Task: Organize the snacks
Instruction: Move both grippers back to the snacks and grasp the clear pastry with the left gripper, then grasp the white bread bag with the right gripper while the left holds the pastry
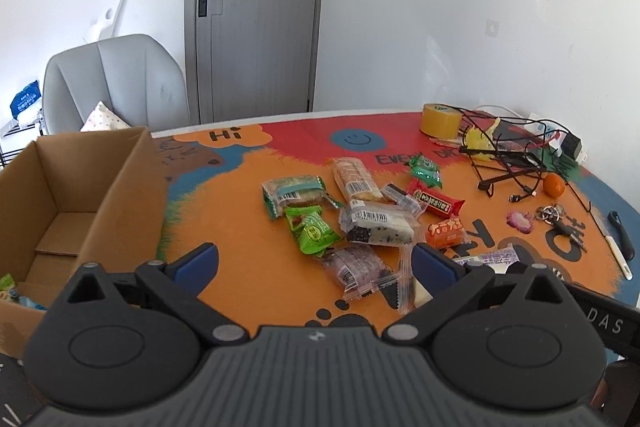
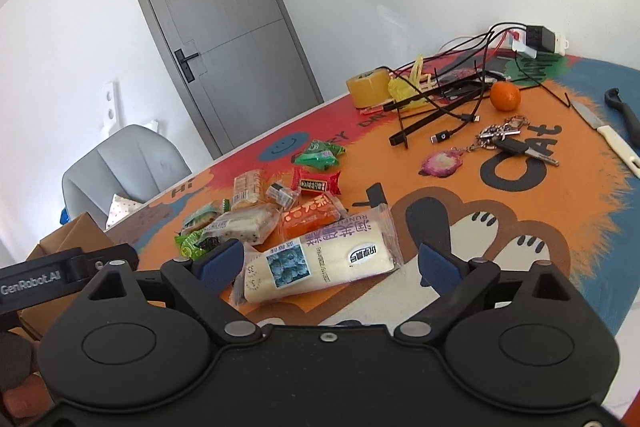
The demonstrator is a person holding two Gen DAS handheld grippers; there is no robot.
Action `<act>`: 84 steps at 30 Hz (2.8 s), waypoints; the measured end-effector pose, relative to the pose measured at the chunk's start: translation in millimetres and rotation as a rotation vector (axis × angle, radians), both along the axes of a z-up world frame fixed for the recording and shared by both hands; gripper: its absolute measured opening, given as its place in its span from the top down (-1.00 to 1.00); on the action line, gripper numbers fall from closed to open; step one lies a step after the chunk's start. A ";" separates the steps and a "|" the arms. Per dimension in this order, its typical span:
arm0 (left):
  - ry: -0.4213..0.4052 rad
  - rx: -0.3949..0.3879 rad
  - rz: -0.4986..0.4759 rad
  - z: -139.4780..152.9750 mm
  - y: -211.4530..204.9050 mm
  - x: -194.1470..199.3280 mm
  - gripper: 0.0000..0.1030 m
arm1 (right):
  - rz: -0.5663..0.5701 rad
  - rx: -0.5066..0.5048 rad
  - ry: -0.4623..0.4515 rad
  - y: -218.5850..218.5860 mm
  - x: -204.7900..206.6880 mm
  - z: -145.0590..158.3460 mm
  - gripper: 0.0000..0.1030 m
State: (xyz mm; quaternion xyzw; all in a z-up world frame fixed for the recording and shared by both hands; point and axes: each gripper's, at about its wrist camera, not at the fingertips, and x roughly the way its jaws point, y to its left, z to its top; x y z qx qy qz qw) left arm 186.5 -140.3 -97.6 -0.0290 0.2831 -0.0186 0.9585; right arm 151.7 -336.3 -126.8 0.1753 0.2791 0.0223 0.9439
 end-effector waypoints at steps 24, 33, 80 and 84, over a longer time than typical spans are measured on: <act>0.109 -0.081 -0.024 -40.2 -12.6 61.1 -0.63 | -0.018 0.079 0.138 -2.2 64.2 -25.6 -0.47; 0.140 -0.080 -0.015 -51.2 -14.2 69.6 -0.39 | -0.032 -0.048 0.151 15.4 77.1 -26.2 -0.39; -0.043 -0.119 0.024 7.3 38.7 -19.0 0.35 | 0.006 -0.047 0.031 37.0 9.1 12.7 0.42; -0.073 -0.121 0.035 17.1 48.7 -27.6 0.35 | 0.034 -0.051 -0.001 49.0 2.9 24.1 0.42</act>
